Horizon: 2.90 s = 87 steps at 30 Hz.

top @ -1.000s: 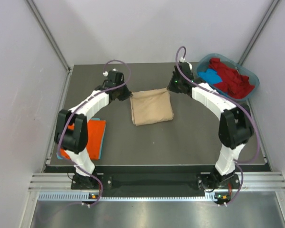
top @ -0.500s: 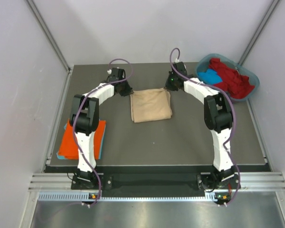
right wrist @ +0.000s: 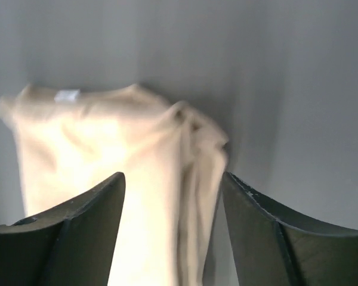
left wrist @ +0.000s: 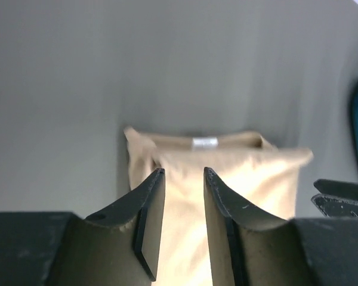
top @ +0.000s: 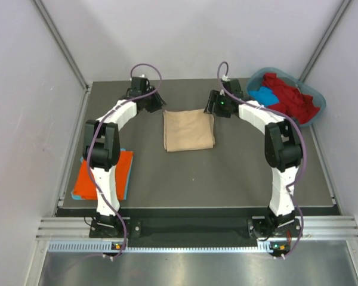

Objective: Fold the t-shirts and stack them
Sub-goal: Fold the tshirt

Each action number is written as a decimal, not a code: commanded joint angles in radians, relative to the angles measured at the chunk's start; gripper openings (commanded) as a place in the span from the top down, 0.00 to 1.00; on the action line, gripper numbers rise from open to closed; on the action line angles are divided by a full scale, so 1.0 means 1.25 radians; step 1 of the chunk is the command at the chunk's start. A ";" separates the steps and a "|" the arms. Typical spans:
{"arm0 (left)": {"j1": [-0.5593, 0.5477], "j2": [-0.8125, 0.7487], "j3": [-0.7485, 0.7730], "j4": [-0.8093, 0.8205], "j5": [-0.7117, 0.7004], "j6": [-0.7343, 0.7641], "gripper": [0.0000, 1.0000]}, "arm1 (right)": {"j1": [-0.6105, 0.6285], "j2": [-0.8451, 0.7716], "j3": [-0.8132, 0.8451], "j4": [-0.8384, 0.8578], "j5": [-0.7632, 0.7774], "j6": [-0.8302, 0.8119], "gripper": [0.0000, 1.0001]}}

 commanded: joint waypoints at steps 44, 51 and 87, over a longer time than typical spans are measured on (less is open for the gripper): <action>0.006 -0.015 0.030 0.014 0.123 0.147 0.56 | -0.085 -0.059 -0.097 -0.025 -0.326 -0.276 0.23; 0.004 -0.017 -0.094 0.124 0.190 0.111 0.56 | -0.090 0.046 -0.002 -0.003 -0.392 -0.264 0.22; 0.087 -0.037 -0.070 0.021 0.206 0.099 0.54 | -0.137 0.095 -0.011 0.176 -0.543 -0.078 0.25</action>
